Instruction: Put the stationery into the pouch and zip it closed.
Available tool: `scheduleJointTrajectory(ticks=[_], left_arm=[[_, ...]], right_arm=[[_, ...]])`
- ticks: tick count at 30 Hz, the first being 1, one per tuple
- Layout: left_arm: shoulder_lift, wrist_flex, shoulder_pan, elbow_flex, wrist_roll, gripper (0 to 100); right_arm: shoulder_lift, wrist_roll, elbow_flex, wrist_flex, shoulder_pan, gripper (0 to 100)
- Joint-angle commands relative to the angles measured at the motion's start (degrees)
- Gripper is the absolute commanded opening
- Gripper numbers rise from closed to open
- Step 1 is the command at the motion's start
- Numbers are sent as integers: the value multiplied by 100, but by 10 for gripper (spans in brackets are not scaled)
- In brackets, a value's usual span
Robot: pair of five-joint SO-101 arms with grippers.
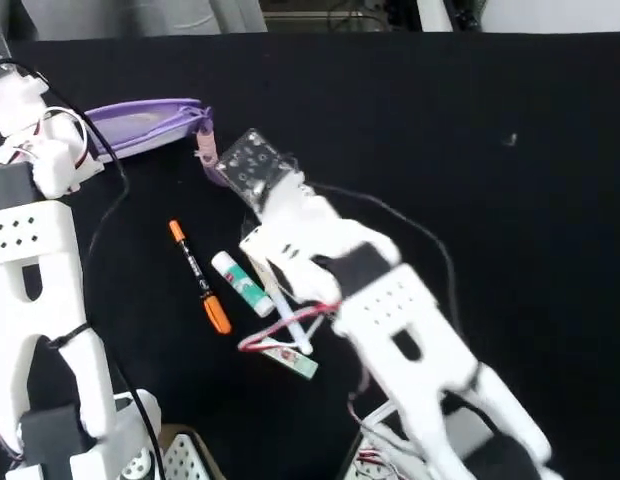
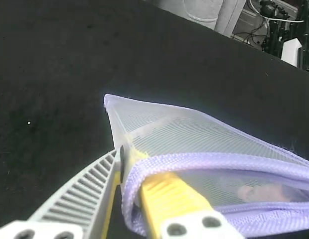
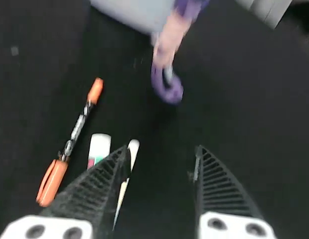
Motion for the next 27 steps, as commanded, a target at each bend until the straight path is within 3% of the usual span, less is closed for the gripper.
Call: scheduleJointTrajectory(ticks=[1, 7, 20, 25, 27], left_arm=[[-26, -185, -75, -338, 53, 28], [-26, -299, -303, -312, 53, 28], [-26, -343, -418, -303, 62, 28], [-26, -334, -418, -303, 62, 28], [-26, -334, -418, -303, 62, 28]], right_arm=[[936, -167, -470, -229, -202, 198], [2378, -202, -1024, -237, -536, 198], [4426, -193, -2167, -220, -431, 194], [4796, -193, -2774, 308, -185, 31], [4892, -193, -3037, 598, -79, 18]])
